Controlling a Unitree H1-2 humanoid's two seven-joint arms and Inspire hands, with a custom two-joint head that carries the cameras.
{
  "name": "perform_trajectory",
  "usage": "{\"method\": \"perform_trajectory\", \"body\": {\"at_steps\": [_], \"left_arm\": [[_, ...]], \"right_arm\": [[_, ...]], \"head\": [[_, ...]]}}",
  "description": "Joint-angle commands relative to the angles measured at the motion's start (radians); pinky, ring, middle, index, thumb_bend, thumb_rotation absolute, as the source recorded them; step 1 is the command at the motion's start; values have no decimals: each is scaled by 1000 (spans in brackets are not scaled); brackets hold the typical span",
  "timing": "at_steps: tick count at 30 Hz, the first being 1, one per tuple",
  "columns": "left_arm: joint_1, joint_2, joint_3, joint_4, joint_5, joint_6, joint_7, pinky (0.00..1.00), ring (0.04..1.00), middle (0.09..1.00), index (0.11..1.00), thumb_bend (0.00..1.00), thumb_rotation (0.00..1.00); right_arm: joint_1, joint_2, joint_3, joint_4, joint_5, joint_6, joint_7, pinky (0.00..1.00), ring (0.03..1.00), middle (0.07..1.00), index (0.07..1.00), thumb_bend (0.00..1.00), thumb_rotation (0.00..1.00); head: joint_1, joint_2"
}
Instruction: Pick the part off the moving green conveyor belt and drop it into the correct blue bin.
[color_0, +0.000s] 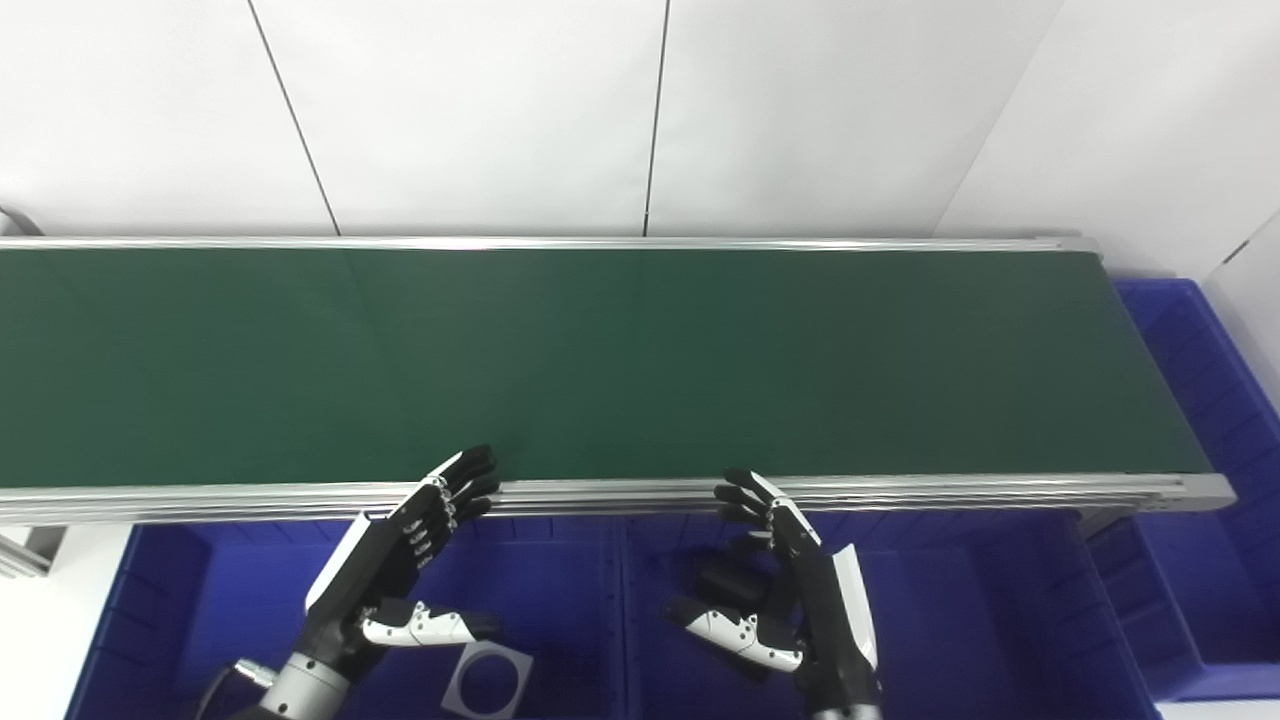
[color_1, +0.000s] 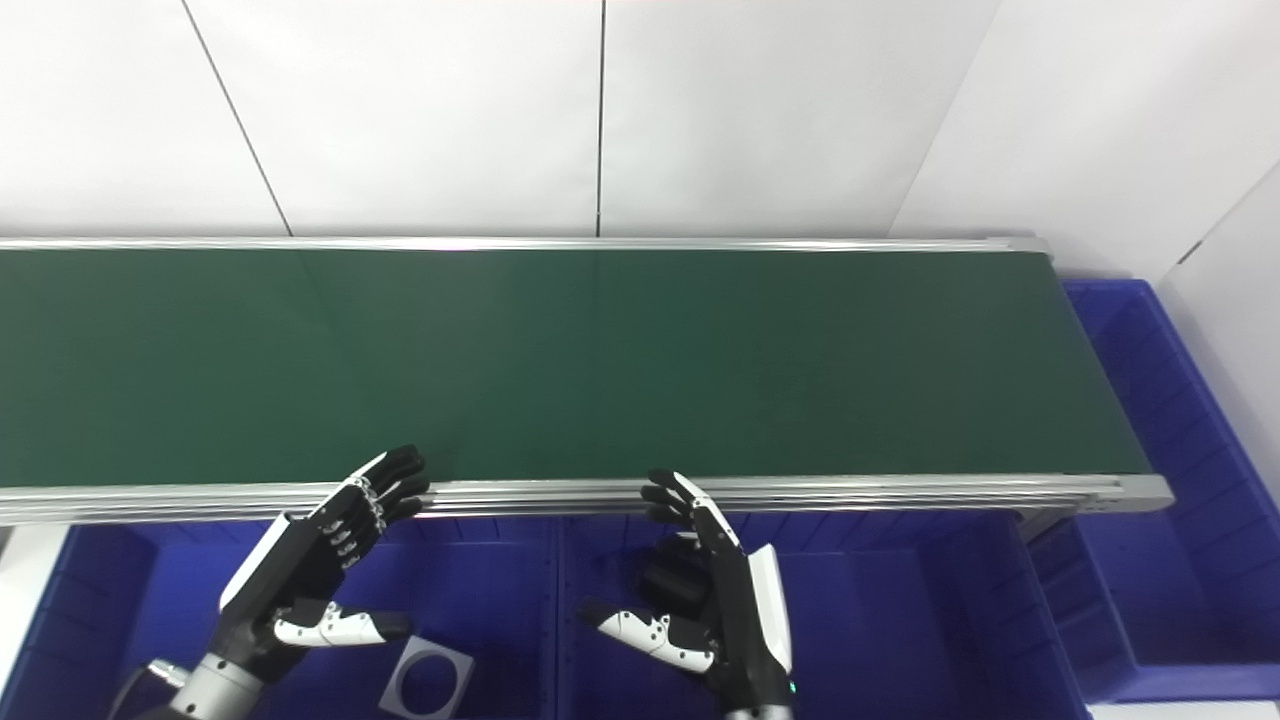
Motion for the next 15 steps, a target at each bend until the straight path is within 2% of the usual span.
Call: {"method": "perform_trajectory", "body": {"at_steps": [1, 5, 10, 15], "left_arm": [[-7, -1, 11, -13, 16, -40, 26, 879, 904, 923, 897, 903, 249], [-2, -3, 13, -20, 29, -22, 41, 875, 906, 928, 896, 910, 251], [1, 9, 3, -49, 28, 43, 35, 878, 909, 918, 891, 919, 254], [1, 13, -2, -56, 18, 47, 28, 860, 895, 906, 877, 915, 214]], "right_arm": [[0, 8, 0, -35, 7, -10, 9, 644, 733, 780, 821, 843, 342], [3, 9, -2, -44, -7, 3, 7, 687, 747, 781, 826, 845, 358], [6, 12, -5, -48, -13, 8, 4, 715, 759, 786, 832, 842, 371], [6, 14, -9, -46, -13, 8, 1, 710, 761, 786, 834, 841, 386]], "head": [[2, 2], [4, 4], [4, 2], [6, 1]]}}
